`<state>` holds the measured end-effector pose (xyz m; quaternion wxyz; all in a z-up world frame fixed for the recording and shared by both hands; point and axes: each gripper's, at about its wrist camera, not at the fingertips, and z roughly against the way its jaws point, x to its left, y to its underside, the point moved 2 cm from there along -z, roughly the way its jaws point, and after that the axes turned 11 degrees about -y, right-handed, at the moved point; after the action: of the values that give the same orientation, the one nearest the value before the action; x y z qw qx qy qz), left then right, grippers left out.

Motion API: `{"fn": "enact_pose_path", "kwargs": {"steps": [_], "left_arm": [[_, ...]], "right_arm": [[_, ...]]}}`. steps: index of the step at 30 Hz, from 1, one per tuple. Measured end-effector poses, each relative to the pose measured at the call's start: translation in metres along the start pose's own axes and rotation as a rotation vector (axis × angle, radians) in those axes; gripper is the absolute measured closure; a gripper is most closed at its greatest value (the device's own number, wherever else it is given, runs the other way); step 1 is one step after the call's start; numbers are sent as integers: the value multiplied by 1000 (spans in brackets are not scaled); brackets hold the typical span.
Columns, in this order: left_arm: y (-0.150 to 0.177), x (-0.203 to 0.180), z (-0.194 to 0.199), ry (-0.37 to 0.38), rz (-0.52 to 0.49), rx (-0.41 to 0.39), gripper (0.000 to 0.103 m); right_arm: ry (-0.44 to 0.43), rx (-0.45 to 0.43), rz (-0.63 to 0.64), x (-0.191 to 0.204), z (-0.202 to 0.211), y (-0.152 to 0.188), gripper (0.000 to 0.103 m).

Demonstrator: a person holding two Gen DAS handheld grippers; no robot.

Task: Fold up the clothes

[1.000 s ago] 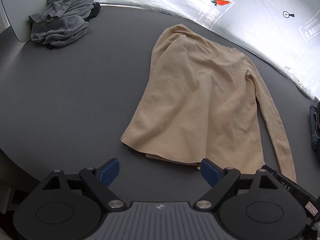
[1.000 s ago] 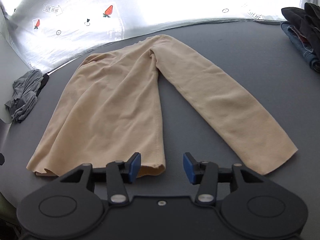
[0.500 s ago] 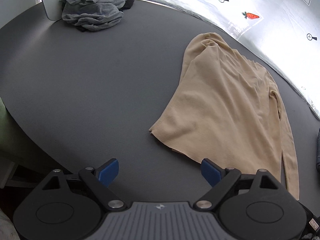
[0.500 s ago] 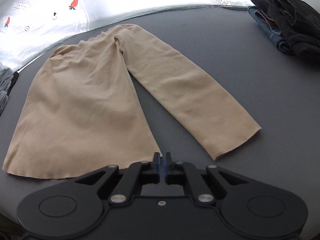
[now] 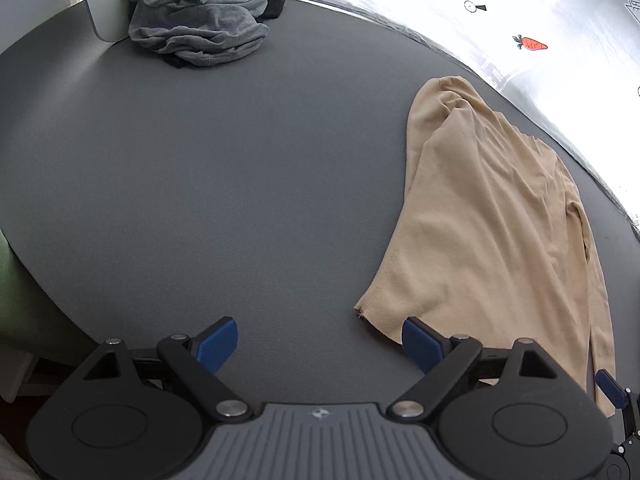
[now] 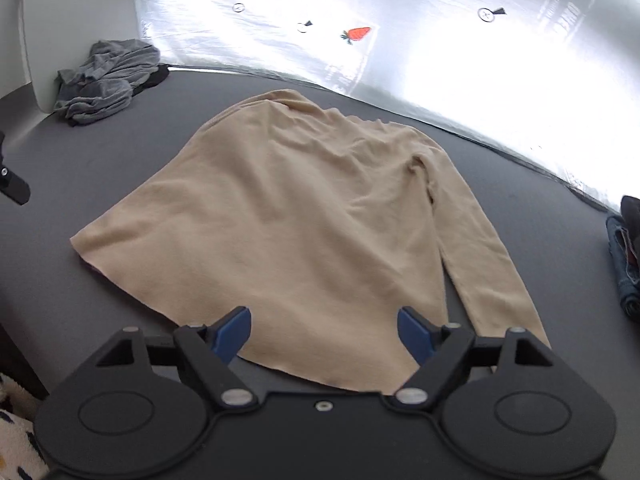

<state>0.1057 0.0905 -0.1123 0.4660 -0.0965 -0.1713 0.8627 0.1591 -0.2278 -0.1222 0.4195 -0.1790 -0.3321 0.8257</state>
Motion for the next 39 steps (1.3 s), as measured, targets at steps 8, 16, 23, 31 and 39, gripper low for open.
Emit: {"fn": "enact_pose_path", "kwargs": {"steps": [8, 16, 23, 31, 39], "left_arm": [[-36, 60, -22, 56, 65, 19, 12], [-63, 95, -44, 74, 35, 47, 11], [-87, 89, -48, 119, 14, 22, 10], [-86, 25, -59, 247, -115, 61, 10], [-42, -87, -90, 316, -429, 156, 15]], "right_arm": [[-223, 25, 401, 147, -54, -39, 22], [-175, 109, 387, 181, -102, -51, 71], [-161, -22, 24, 124, -66, -85, 101], [142, -47, -509, -16, -61, -40, 101], [167, 20, -622, -68, -78, 19, 100]]}}
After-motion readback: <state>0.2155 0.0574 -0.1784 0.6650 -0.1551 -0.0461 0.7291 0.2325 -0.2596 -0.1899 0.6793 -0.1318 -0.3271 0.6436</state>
